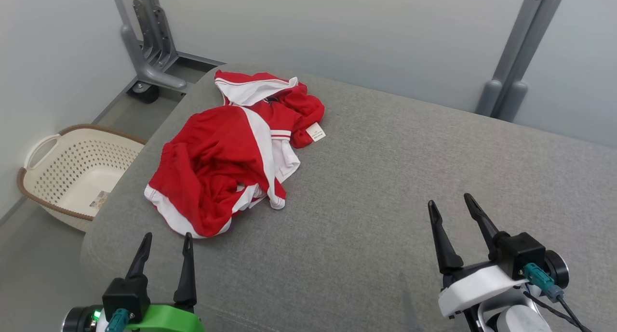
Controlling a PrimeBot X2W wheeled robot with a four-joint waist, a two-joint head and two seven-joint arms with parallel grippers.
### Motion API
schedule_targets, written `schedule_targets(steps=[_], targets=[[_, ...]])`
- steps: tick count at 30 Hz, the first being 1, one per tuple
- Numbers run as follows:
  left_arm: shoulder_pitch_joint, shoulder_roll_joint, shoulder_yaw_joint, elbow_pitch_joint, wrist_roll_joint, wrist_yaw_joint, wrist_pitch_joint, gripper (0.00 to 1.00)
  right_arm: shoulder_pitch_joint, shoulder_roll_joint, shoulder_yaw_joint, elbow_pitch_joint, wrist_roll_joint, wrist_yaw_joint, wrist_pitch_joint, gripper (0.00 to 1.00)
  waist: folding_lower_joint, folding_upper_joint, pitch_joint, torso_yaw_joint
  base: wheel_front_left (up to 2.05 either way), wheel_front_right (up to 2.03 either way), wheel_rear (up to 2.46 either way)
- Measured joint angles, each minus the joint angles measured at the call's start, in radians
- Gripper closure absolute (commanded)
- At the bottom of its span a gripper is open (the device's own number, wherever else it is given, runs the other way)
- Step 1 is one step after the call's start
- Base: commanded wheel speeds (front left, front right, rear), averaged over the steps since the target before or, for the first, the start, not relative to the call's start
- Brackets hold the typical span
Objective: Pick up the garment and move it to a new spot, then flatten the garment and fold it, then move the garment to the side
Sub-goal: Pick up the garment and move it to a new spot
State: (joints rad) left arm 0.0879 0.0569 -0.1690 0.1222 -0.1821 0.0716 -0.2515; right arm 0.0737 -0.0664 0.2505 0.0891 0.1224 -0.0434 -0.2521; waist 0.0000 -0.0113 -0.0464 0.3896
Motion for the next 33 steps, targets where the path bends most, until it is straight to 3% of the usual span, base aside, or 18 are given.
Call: schedule_targets(steps=[5,14,21,33], targets=[[0.001,0.0,0.016,0.0,-0.009,0.0,0.0,0.0,0.0,0.003,0.022,0.005,-0.003,0.008,0.0,0.0,0.0,0.0,0.004,0.016,0.0,0.0,0.0],[-0.015,0.007,0.035,0.042,-0.03,0.0,0.003,0.0,-0.002,-0.001,0.024,0.007,-0.016,0.017,0.0,0.0,0.0,0.0,0.021,-0.031,0.0,0.0,0.0],[-0.166,0.022,0.046,0.082,-0.034,-0.001,0.043,0.0,-0.019,-0.008,0.032,0.007,-0.026,0.027,0.0,0.0,0.0,0.0,0.051,-0.081,0.0,0.0,0.0],[-0.409,0.043,0.08,0.205,-0.057,-0.001,0.204,0.0,-0.081,-0.027,0.05,0.002,-0.054,0.045,-0.001,0.0,0.0,0.0,0.116,-0.19,0.0,0.0,0.0]])
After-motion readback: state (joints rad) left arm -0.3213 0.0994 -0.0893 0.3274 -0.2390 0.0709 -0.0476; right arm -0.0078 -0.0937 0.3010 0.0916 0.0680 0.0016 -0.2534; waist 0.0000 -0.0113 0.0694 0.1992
